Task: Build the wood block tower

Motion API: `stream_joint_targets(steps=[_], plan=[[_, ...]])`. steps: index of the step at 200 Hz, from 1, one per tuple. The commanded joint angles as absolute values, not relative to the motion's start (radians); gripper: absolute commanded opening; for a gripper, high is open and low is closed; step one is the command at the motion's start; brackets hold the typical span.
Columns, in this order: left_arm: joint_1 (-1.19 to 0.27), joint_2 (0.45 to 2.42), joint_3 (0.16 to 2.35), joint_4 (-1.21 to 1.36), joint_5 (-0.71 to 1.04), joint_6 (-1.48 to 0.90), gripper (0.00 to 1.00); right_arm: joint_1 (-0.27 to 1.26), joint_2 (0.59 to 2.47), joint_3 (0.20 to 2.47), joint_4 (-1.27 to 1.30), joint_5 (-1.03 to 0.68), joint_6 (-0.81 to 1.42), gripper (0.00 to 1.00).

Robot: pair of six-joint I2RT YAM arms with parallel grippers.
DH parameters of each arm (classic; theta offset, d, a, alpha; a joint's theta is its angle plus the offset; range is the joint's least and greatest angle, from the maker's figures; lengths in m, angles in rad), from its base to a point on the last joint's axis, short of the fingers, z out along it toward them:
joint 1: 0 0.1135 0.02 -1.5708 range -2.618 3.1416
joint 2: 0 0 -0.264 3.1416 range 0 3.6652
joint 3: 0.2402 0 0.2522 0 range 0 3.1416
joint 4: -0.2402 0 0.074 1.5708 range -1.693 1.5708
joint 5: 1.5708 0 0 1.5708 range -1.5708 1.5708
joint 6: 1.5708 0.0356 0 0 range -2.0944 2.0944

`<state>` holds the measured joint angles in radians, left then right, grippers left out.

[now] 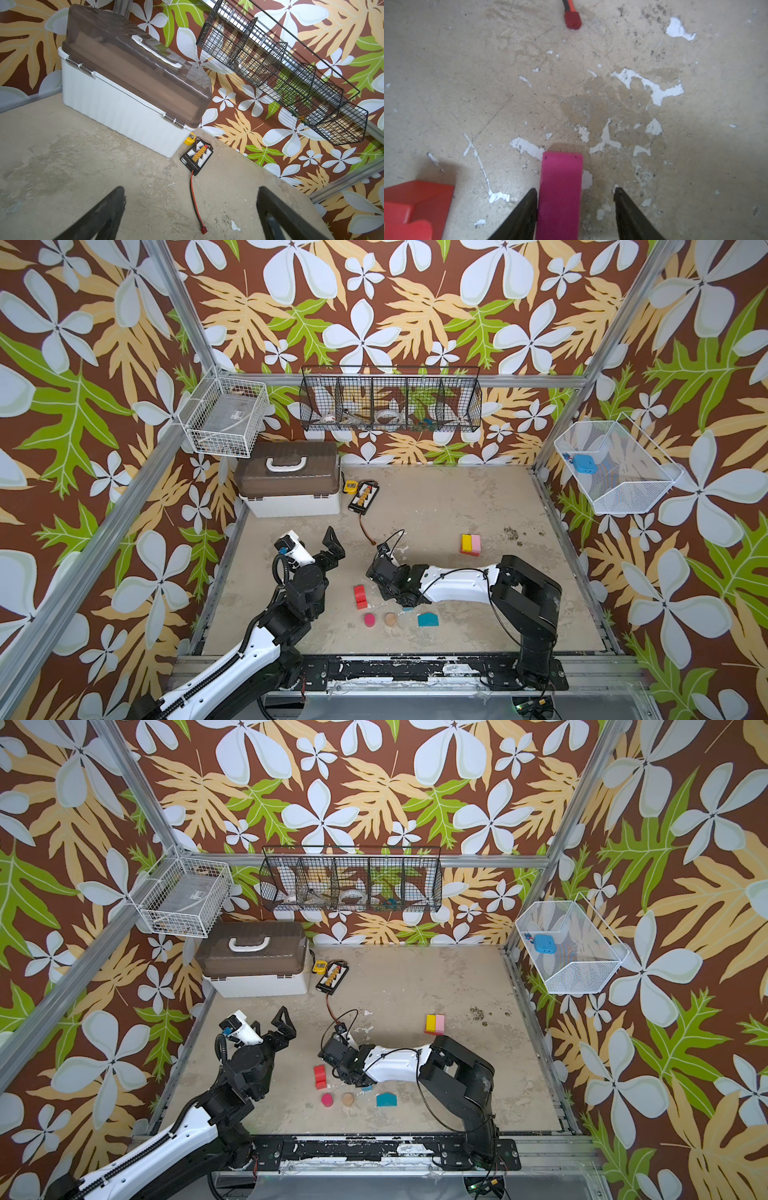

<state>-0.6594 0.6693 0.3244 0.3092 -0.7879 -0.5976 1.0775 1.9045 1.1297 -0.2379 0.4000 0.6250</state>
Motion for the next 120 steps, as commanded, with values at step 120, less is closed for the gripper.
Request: stream_joint_targets(steps=[120], plan=[[-0.658,0.697,0.339,0.308,-0.779,-0.594,1.00,1.051,1.818,0.982,-0.261,0.498,0.673,0.56]])
